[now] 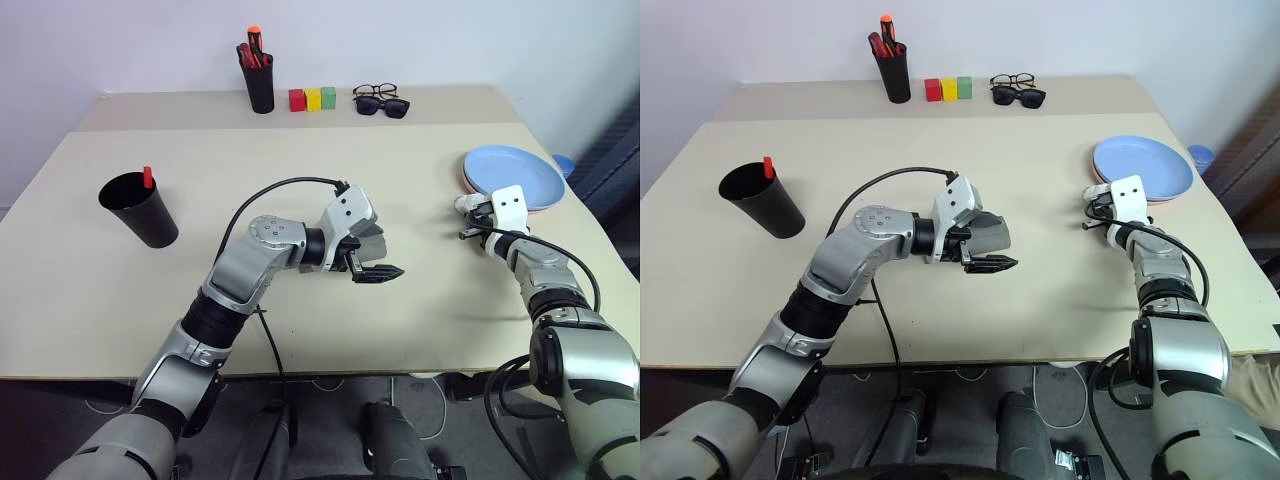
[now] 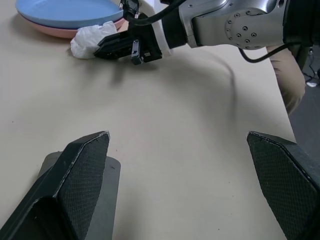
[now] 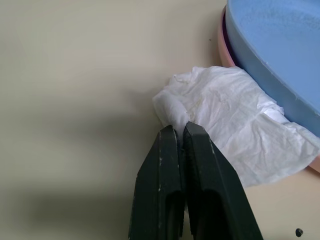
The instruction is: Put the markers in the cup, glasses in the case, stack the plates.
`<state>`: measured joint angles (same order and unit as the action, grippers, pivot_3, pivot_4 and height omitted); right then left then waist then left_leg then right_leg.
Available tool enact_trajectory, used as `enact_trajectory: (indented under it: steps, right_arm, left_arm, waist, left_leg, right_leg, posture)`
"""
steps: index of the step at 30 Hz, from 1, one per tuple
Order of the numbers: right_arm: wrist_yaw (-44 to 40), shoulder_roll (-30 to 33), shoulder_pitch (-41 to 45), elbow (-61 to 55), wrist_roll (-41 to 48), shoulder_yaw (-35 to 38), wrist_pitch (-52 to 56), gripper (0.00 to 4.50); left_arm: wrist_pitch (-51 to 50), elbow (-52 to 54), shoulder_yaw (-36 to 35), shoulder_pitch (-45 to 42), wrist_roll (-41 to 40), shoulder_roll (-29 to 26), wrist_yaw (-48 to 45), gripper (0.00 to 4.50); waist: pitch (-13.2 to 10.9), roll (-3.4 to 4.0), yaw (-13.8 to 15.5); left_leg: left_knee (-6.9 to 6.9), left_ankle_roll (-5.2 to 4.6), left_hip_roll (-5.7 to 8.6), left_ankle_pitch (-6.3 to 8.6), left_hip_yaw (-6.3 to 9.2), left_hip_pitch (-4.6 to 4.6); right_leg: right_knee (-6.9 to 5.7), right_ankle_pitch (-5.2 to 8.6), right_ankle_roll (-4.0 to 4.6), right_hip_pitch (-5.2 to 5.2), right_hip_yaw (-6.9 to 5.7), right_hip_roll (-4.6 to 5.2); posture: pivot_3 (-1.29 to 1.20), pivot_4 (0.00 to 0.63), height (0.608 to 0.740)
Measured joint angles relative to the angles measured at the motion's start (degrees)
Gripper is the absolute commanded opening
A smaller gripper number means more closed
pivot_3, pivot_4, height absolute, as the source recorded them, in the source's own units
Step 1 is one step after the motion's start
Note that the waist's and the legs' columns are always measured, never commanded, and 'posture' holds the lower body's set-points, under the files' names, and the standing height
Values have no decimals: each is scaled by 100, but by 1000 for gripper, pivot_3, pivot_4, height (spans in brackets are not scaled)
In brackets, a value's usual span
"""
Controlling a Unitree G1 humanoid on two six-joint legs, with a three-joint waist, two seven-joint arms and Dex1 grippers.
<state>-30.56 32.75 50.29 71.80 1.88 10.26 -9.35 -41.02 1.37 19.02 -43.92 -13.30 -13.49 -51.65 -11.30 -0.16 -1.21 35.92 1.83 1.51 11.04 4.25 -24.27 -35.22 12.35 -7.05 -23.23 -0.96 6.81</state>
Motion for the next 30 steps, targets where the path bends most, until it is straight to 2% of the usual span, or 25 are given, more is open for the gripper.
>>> enact_trajectory:
  steps: [5, 9, 12, 18, 21, 24, 30]
  right_arm:
    - [-1674, -254, -61, -1098, 928, 297, 229, 62]
    - [-2151, -248, -62, -1768, 1262, 373, 347, 62]
    - [-1970, -234, 64, -1721, 1303, 430, 274, 62]
    - [-612, 261, 915, -687, 772, 430, -499, 62]
    - [-169, 403, 1073, -208, 515, 369, -640, 926]
    - [251, 427, 1110, 178, 239, 245, -645, 2348]
    - [436, 487, 1246, 323, 54, 198, -728, 2348]
  left_arm:
    - [0, 0, 2, 0, -92, 56, 49, 4500]
    - [2, 0, 6, 0, -112, 62, 62, 4500]
    - [8, 0, 6, 0, -118, 79, 66, 4500]
    - [12, 5, 20, 42, -124, 101, 84, 4500]
    - [7, 12, 21, 117, -126, 88, 122, 4500]
    - [0, 140, 11, 149, -126, 73, 239, 4500]
    - [217, 178, -217, 342, -119, 250, 685, 4500]
  waist:
    - [-1, 1, -86]
    - [-1, 1, -102]
    - [-1, 1, -102]
    - [-1, 1, -103]
    - [-2, 0, -115]
    - [-2, 0, -121]
    - [-2, 0, -128]
  left_leg:
    - [-3, 0, -1, 0, -3, 2]
    - [-2, 0, -1, 0, -2, 3]
    - [-2, 0, -1, 0, -4, 2]
    - [-9, 0, -1, 1, -13, 1]
    - [-11, 0, -1, 0, -15, 2]
    - [-12, -1, -1, 0, -24, 2]
    - [-25, -1, -2, 0, -55, 18]
  right_leg:
    - [-3, -2, -5, -3, 4, -2]
    - [-4, -1, -5, -2, 4, -2]
    - [-3, -1, -4, -4, 5, -2]
    - [2, 1, -1, -10, 13, -2]
    - [2, 1, 0, -11, 17, -2]
    - [0, 1, 1, -16, 27, -2]
    - [2, 1, 0, -19, 55, -1]
  posture:
    - [0, 150, 740]
    - [0, 150, 740]
    - [0, 150, 740]
    - [0, 150, 740]
    - [0, 150, 740]
    - [0, 150, 740]
    - [0, 150, 740]
